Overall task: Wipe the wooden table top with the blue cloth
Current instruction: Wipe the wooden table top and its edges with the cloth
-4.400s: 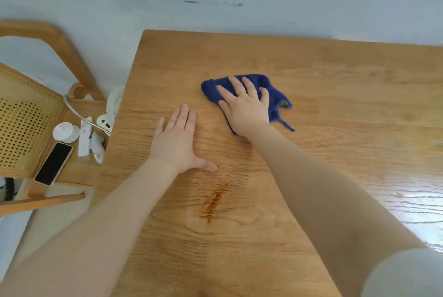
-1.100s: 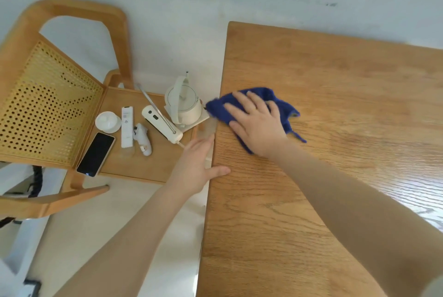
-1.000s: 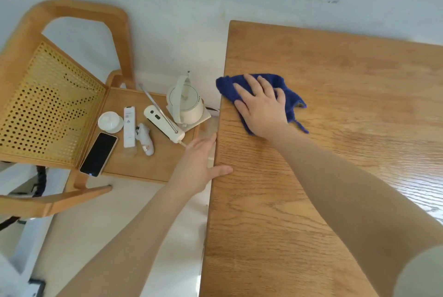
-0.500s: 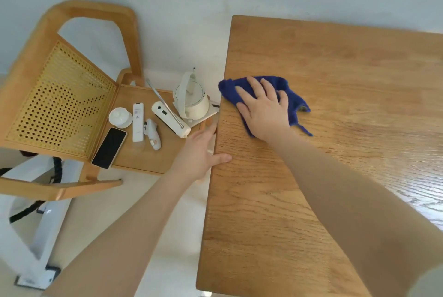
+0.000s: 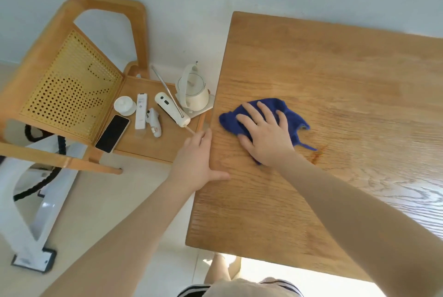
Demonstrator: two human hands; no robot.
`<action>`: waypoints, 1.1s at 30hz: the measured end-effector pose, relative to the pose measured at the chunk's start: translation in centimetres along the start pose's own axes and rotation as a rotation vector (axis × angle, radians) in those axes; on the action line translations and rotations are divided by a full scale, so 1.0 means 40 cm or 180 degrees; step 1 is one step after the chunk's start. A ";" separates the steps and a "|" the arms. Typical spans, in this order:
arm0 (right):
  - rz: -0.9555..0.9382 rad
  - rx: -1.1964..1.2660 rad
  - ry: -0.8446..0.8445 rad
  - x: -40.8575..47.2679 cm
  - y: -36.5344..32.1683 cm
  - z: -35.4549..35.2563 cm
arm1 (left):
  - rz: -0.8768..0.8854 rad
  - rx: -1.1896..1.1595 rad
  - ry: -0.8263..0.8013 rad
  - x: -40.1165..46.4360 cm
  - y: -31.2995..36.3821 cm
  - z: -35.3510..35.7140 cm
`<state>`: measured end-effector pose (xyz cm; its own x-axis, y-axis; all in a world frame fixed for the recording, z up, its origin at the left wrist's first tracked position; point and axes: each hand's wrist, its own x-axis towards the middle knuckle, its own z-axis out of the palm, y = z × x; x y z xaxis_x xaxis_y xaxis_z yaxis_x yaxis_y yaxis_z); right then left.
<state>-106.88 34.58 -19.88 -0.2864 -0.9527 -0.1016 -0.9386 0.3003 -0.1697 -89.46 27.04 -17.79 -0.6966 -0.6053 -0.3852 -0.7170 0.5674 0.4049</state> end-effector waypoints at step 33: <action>0.0286 -0.0206 -0.0197 -0.022 0.041 -0.002 | -0.0427 0.0739 0.0074 -0.010 0.038 0.017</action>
<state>-108.19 35.93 -20.00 -0.3594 -0.9168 -0.1743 -0.9207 0.3788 -0.0937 -90.28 28.52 -17.57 -0.5959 -0.6949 -0.4025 -0.7917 0.5924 0.1494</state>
